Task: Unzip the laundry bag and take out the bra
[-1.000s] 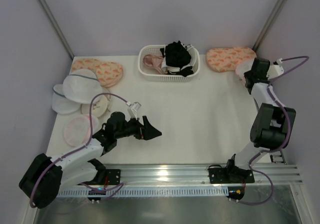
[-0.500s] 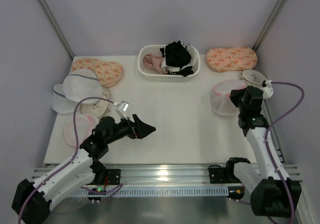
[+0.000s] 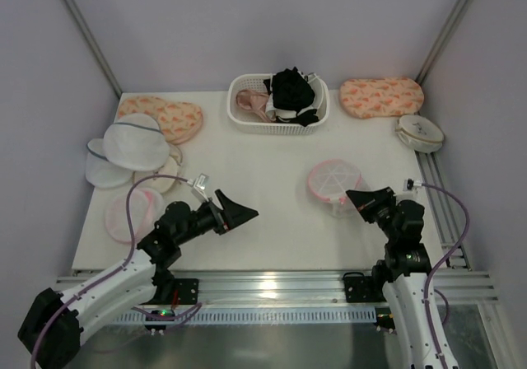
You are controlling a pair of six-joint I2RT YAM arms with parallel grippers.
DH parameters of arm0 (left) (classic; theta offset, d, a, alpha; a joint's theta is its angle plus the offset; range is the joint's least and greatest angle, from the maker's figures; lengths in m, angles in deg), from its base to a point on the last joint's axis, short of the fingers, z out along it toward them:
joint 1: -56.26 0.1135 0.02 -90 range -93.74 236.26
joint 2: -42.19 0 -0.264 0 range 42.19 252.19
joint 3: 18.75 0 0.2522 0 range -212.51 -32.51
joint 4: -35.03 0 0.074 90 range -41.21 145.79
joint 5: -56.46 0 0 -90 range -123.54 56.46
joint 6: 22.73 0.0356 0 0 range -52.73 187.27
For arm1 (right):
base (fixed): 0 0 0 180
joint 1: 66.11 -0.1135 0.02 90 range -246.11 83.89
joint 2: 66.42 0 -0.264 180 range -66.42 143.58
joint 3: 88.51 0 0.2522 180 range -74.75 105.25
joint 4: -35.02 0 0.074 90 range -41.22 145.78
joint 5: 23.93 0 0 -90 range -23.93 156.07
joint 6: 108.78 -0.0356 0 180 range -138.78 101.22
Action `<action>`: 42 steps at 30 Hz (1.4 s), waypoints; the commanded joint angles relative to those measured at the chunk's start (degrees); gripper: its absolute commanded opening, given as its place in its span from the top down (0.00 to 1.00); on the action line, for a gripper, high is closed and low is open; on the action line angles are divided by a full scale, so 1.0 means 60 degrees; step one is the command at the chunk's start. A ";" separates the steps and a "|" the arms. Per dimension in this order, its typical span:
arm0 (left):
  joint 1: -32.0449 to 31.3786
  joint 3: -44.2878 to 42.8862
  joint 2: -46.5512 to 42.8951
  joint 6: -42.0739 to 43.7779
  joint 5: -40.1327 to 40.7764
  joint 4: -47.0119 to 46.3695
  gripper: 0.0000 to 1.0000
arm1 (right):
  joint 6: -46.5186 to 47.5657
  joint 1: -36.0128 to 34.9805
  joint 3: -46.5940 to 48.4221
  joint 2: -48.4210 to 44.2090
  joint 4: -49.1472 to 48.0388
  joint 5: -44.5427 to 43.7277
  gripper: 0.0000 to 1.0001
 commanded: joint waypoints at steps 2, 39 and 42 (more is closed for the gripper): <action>-0.0576 -0.0030 0.0680 -0.1291 0.0761 -0.2319 0.00 | -0.1118 -0.0132 -0.0334 -0.0151 -0.1156 0.1778 0.96; -0.2994 -0.2564 0.3188 -0.2992 0.2593 -0.0115 0.01 | -0.2686 -0.4439 -0.0760 0.3994 -0.7266 -0.0769 0.96; -0.3097 -0.2477 0.2821 -0.2947 0.2798 0.0227 0.01 | -0.2628 -0.4453 -0.0847 0.4097 -0.7397 -0.0916 0.96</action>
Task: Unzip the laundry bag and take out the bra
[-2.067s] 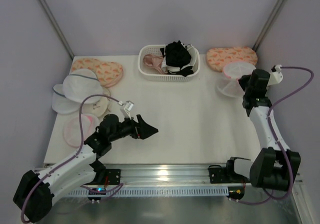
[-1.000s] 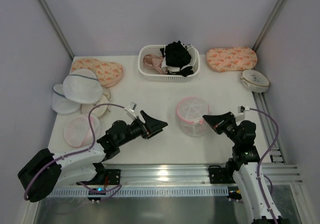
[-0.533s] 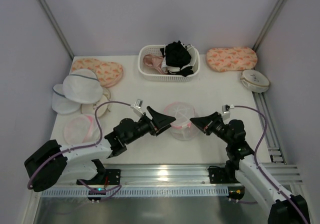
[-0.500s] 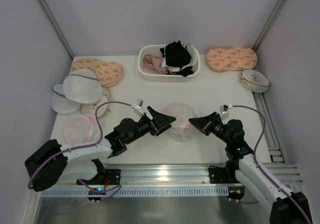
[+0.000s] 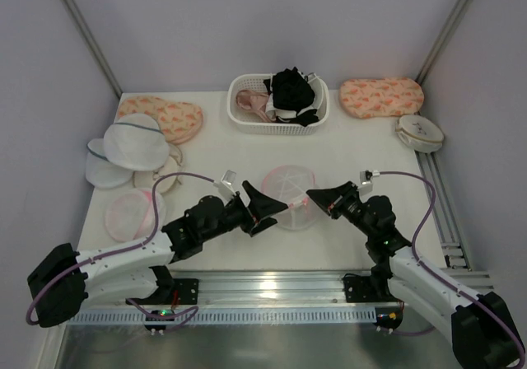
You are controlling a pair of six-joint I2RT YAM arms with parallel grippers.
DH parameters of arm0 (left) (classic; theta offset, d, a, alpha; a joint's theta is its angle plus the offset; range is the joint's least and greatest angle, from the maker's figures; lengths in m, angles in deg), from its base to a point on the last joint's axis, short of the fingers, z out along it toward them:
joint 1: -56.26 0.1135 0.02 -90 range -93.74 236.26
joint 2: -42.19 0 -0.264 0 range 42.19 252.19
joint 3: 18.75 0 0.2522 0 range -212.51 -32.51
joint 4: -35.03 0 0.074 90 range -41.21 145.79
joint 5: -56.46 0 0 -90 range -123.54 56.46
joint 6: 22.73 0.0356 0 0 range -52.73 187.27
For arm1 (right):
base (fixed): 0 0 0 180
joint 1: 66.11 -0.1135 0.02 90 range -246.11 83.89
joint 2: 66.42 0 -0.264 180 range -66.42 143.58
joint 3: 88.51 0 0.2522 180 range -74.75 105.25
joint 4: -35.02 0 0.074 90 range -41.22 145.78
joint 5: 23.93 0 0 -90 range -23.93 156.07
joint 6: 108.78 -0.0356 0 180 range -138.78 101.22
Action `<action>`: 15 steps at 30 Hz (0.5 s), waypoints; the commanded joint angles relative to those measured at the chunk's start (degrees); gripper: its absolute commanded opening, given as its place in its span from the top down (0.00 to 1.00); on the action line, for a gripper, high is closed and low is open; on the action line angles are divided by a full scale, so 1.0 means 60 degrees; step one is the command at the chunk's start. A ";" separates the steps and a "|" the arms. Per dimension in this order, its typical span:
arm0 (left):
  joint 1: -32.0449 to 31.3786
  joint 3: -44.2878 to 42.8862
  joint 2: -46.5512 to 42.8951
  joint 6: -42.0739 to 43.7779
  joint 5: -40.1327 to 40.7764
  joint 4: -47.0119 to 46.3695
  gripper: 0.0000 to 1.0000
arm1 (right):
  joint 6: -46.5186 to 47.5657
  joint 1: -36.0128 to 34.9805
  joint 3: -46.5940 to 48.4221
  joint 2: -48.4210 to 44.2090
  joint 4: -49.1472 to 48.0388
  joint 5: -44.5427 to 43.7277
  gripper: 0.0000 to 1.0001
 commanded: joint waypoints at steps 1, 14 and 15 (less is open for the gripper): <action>-0.0154 -0.0193 -0.0411 0.0036 0.0339 0.0982 0.01 | 0.0189 -0.0056 0.0037 0.0166 -0.0989 -0.0567 0.96; -0.0154 0.0452 0.1244 -0.0652 0.1335 -0.1844 0.01 | -0.0339 -0.1037 -0.0607 0.0358 -0.2441 -0.0801 0.96; -0.0154 0.0481 0.1302 -0.0696 0.1423 -0.2048 0.01 | -0.0397 -0.1183 -0.0651 0.0387 -0.2514 -0.0830 0.96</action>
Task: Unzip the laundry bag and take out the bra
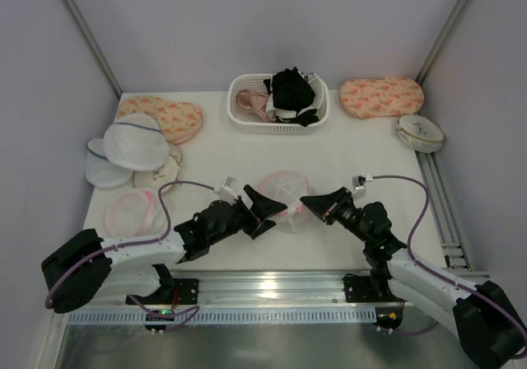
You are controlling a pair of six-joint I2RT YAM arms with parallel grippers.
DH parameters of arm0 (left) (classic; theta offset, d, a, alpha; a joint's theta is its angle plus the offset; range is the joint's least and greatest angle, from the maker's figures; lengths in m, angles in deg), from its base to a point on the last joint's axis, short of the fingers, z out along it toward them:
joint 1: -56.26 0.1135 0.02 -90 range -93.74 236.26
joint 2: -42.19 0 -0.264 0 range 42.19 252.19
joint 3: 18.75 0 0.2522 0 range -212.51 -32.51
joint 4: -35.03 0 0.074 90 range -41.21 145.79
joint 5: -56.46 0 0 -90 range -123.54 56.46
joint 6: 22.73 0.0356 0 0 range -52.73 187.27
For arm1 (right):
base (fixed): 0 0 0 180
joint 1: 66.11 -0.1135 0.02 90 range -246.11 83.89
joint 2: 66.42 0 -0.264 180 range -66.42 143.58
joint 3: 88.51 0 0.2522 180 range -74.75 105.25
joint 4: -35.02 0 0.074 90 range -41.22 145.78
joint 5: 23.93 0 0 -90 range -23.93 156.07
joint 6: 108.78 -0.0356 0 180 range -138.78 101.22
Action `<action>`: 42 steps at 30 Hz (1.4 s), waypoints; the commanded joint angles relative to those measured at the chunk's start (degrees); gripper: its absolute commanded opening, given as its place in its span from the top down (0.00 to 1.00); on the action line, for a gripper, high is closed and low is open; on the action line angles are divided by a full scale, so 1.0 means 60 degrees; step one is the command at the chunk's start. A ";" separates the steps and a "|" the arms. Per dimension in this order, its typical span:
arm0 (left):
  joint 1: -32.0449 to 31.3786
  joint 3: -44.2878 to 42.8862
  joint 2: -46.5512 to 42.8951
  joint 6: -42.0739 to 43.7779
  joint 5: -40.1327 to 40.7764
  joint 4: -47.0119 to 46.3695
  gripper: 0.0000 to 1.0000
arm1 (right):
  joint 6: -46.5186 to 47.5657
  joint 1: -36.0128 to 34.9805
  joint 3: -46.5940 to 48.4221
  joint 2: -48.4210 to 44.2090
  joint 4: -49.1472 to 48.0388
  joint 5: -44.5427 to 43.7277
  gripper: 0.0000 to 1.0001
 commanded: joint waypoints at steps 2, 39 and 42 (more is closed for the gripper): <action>-0.0037 -0.0018 0.0178 -0.0245 0.0780 -0.1435 0.01 | -0.0150 -0.0467 -0.0120 -0.0065 -0.1068 -0.0466 0.96; 0.0197 0.1155 -0.1566 0.0956 0.1572 -0.0221 1.00 | 0.5869 -0.1097 0.1902 -0.2686 0.5861 -0.0071 0.01; 0.0255 0.1170 -0.1464 0.0869 0.1528 -0.0235 1.00 | 0.6294 -0.1345 0.2077 -0.2600 0.6123 -0.0173 0.01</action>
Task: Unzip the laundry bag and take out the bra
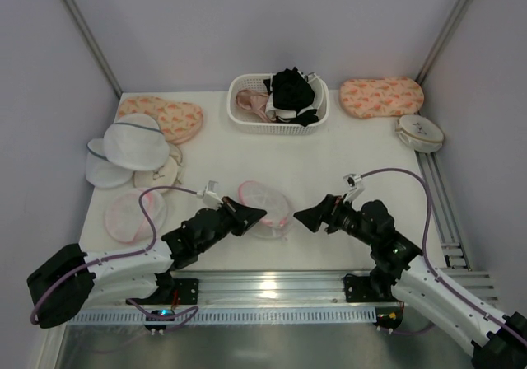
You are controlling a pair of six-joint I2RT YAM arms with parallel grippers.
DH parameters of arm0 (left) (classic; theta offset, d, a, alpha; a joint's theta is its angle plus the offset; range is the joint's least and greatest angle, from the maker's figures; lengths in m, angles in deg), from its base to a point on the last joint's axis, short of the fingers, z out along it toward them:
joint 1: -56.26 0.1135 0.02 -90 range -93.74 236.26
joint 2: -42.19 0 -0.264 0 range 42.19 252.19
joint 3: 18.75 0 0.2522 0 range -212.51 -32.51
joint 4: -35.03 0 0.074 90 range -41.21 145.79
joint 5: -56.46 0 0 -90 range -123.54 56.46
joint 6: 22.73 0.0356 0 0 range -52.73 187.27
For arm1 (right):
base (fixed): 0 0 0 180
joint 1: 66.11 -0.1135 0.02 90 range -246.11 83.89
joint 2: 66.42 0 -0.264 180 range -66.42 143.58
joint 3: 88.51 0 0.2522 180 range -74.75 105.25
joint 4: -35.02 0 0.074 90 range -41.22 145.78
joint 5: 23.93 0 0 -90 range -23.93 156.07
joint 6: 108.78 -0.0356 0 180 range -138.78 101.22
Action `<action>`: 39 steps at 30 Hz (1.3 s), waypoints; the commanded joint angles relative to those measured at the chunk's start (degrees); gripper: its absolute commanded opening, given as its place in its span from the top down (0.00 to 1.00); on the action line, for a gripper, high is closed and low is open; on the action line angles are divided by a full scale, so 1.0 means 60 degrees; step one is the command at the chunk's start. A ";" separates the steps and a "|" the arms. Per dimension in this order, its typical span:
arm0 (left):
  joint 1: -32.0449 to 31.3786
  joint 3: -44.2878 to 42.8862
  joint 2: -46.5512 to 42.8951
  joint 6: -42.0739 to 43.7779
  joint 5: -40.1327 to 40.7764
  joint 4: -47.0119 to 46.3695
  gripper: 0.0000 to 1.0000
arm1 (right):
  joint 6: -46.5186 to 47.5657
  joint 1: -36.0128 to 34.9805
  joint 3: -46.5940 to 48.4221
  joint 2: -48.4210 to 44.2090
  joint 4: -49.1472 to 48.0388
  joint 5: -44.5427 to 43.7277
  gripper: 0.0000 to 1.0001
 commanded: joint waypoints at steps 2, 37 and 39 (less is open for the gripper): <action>0.0084 0.0077 0.0012 0.0195 0.0038 -0.0293 1.00 | 0.1159 -0.0562 0.0668 0.0254 0.0453 -0.0184 0.00; 0.0099 0.0150 -0.0618 -0.0157 -0.0329 0.0395 1.00 | 0.1204 -0.3274 0.1342 0.3918 -0.1964 -0.2851 0.52; 0.0099 0.0179 -0.0603 -0.0201 -0.0343 0.0351 1.00 | 0.1160 -0.3318 0.1269 0.3655 -0.1833 -0.2953 0.52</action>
